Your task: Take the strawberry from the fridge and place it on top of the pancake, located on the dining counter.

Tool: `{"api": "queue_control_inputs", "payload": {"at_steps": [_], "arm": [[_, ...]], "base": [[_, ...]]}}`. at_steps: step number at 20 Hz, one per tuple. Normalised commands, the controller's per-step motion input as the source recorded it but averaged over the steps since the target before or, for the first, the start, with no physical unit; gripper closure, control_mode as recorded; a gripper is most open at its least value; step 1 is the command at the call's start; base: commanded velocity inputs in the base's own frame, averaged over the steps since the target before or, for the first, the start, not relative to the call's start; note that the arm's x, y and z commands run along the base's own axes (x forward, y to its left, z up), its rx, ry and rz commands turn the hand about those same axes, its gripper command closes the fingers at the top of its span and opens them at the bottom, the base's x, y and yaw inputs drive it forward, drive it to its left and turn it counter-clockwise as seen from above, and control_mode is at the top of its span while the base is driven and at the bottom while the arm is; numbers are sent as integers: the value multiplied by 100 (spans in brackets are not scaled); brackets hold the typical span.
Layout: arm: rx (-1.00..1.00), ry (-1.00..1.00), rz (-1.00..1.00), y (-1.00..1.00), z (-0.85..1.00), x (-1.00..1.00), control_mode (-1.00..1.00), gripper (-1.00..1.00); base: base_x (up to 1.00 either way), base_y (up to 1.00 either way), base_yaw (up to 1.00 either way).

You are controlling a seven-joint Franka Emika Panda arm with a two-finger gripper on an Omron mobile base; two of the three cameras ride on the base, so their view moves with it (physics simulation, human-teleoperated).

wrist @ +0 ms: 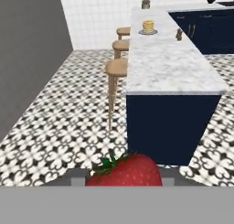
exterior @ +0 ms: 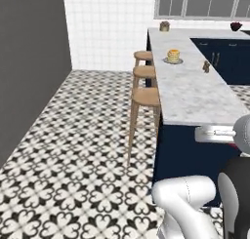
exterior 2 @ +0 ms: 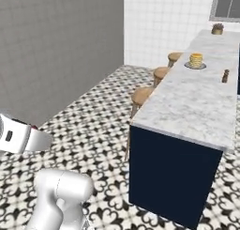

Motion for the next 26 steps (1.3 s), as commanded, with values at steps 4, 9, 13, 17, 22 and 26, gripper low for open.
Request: {"api": "queue_control_inputs", "payload": {"at_steps": [4,9,13,17,22,26], "arm": [[0,0,0,0,0,0,100,100],[0,0,0,0,0,0,100,100],[0,0,0,0,0,0,100,100],[0,0,0,0,0,0,100,100],[0,0,0,0,0,0,100,100],[0,0,0,0,0,0,100,100]], "base": [[100,100,-41],[100,100,-44],[99,100,-45],[96,100,-45],[80,100,-48],[89,100,-52]]}}
